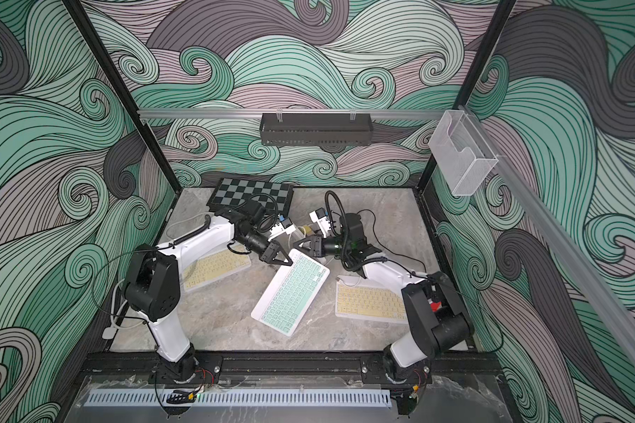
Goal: Unplug the wireless keyboard
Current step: Remove the power cord from the keyboard.
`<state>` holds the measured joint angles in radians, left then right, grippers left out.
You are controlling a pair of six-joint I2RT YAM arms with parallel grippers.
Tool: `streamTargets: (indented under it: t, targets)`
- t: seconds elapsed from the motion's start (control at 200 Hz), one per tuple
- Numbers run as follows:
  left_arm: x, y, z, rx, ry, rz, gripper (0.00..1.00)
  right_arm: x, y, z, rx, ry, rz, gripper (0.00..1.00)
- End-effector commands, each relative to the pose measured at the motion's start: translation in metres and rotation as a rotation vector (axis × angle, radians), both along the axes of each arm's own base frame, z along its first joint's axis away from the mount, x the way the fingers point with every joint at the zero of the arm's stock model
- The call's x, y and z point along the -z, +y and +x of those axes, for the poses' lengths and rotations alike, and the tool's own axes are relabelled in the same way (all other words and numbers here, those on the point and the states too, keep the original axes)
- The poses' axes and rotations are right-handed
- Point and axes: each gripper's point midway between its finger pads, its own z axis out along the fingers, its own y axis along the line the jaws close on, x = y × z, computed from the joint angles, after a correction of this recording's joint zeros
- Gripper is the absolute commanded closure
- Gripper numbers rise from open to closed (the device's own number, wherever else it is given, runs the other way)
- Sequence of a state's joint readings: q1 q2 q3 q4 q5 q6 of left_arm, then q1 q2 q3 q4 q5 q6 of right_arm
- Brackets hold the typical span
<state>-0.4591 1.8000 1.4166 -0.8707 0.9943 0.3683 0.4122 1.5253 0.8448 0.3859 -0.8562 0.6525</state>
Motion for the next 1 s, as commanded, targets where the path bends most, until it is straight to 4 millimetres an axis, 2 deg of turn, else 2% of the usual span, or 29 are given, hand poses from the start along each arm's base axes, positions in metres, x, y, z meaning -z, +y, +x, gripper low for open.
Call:
streamTargets:
  t: [0.0, 0.065, 0.195, 0.335, 0.425, 0.56, 0.72, 0.866, 0.996]
  targets:
    - [-0.044, 0.0, -0.01, 0.032, -0.07, -0.115, 1.0, -0.046, -0.001, -0.003, -0.033, -0.08, 0.081, 0.61]
    - [-0.055, 0.001, -0.016, 0.048, -0.071, -0.147, 1.0, -0.059, -0.001, -0.009, -0.041, -0.097, 0.101, 0.56]
    - [-0.075, 0.002, -0.021, 0.059, -0.081, -0.201, 1.0, -0.077, -0.005, -0.017, -0.052, -0.13, 0.127, 0.58]
    - [-0.09, 0.003, -0.027, 0.074, -0.093, -0.252, 1.0, -0.085, -0.004, -0.023, -0.09, -0.129, 0.153, 0.7]
    - [-0.094, 0.004, -0.027, 0.074, -0.101, -0.261, 1.0, -0.089, -0.003, -0.025, -0.108, -0.132, 0.172, 0.73]
    - [-0.099, 0.004, -0.028, 0.073, -0.101, -0.281, 1.0, -0.088, -0.003, -0.028, -0.125, -0.128, 0.173, 0.72]
    - [-0.103, 0.004, -0.027, 0.073, -0.105, -0.298, 1.0, -0.081, -0.002, -0.029, -0.139, -0.107, 0.171, 0.77]
    - [-0.102, 0.003, -0.026, 0.072, -0.1, -0.298, 1.0, -0.08, -0.001, -0.03, -0.147, -0.101, 0.17, 0.77]
    - [-0.101, 0.003, -0.026, 0.071, -0.097, -0.298, 1.0, -0.078, 0.001, -0.03, -0.154, -0.095, 0.168, 0.82]
